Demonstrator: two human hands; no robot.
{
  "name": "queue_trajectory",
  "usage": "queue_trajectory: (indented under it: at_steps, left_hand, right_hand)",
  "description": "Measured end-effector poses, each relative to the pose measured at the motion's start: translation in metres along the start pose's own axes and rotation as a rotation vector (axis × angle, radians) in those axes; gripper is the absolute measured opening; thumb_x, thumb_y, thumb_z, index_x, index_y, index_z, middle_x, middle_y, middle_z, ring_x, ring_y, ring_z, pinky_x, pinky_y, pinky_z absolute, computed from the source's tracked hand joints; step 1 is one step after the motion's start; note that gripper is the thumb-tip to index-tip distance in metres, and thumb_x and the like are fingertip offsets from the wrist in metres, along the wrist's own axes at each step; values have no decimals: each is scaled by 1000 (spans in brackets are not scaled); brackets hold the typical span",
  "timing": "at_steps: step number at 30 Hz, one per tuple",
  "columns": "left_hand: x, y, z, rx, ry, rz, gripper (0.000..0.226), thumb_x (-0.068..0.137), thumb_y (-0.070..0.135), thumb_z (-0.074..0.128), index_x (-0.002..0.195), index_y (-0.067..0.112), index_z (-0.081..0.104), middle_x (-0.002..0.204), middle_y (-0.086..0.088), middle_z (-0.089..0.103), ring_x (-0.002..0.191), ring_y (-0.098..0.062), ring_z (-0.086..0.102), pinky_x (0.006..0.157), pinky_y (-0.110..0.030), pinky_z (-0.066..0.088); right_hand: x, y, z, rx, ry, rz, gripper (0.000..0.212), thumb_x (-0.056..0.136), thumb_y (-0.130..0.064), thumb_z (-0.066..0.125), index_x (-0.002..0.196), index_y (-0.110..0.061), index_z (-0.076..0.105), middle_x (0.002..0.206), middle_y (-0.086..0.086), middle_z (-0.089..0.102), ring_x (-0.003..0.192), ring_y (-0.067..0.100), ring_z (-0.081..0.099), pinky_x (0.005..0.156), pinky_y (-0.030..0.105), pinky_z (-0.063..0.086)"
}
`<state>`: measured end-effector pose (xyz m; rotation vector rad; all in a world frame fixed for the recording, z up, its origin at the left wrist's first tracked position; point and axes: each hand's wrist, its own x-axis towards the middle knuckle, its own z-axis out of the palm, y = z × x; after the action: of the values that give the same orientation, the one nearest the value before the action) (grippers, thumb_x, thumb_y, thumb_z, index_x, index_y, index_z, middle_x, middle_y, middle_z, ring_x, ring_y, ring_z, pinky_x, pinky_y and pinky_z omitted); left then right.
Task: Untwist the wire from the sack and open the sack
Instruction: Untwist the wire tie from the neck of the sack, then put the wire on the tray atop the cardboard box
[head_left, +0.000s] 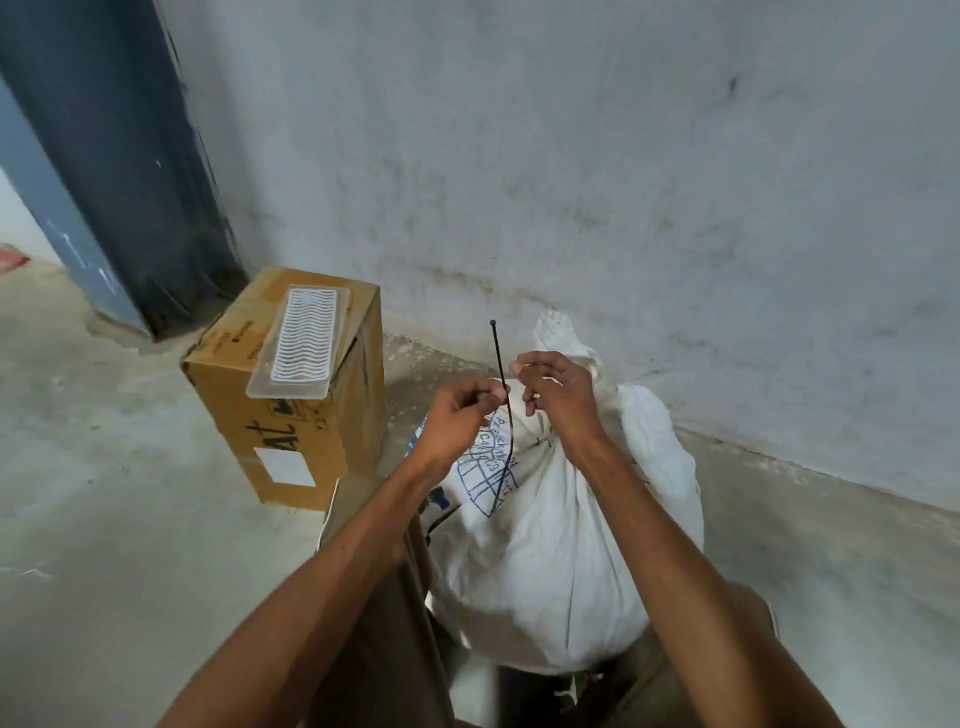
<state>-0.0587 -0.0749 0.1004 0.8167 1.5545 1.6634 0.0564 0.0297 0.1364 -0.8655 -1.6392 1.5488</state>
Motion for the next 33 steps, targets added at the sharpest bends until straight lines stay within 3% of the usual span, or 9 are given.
queue_trajectory:
  at_steps: [5, 10, 14, 19, 21, 25, 29, 33]
  left_hand:
    - [4, 16, -21, -44, 166, 27, 13, 97, 7, 62, 102, 0, 71, 85, 2, 73, 71, 5, 64, 65, -12, 46]
    - [12, 19, -44, -115, 216, -22, 11, 94, 13, 66, 99, 7, 74, 88, -3, 75, 82, -13, 68, 76, -32, 52]
    - [18, 26, -64, -181, 325, -29, 14, 96, 11, 64, 106, 6, 73, 88, -3, 73, 73, -3, 67, 57, -14, 50]
    - [36, 25, -109, -284, 479, -104, 12, 95, 12, 62, 95, 11, 74, 82, -1, 70, 70, -11, 56, 67, -26, 45]
    - [43, 24, -133, -207, 536, -85, 11, 93, 13, 63, 92, 11, 73, 80, 0, 68, 73, -15, 59, 69, -31, 48]
    - [55, 23, -186, 10, 637, -61, 14, 90, 20, 62, 96, 16, 74, 97, 0, 74, 92, -22, 69, 77, -37, 55]
    - [67, 22, -229, 258, 682, -56, 16, 95, 22, 63, 103, 12, 73, 100, 3, 71, 87, -11, 66, 59, -14, 45]
    - [81, 15, -251, 497, 671, -102, 20, 93, 20, 64, 108, 11, 74, 101, 1, 70, 87, -13, 64, 57, -15, 43]
  right_hand:
    - [-11, 2, 20, -95, -117, 51, 7, 85, -3, 76, 88, -9, 77, 77, 10, 74, 62, 22, 60, 58, 34, 51]
    - [-7, -5, 54, -228, -124, 51, 8, 83, -5, 82, 88, -1, 77, 73, 15, 74, 59, 17, 66, 60, 31, 56]
    - [5, -9, 82, -221, -82, 34, 3, 83, 1, 77, 86, 1, 78, 75, 19, 74, 60, 20, 66, 57, 28, 56]
    - [26, -10, 126, -241, -39, 100, 7, 83, 1, 75, 83, -4, 80, 66, 10, 73, 54, 18, 65, 54, 27, 58]
    - [35, -5, 149, -278, -40, 118, 13, 85, 0, 74, 79, -10, 80, 64, 6, 73, 51, 15, 66, 55, 28, 61]
    - [56, 9, 195, -364, -46, 145, 12, 84, -11, 81, 76, -19, 80, 69, 2, 76, 57, 16, 70, 64, 33, 65]
    - [75, 23, 243, -398, -93, 194, 5, 84, -8, 80, 79, -10, 80, 66, 6, 73, 53, 14, 64, 50, 25, 55]
    - [93, 38, 284, -434, -106, 242, 9, 81, -10, 83, 89, -11, 78, 89, 8, 78, 70, 17, 75, 50, 22, 57]
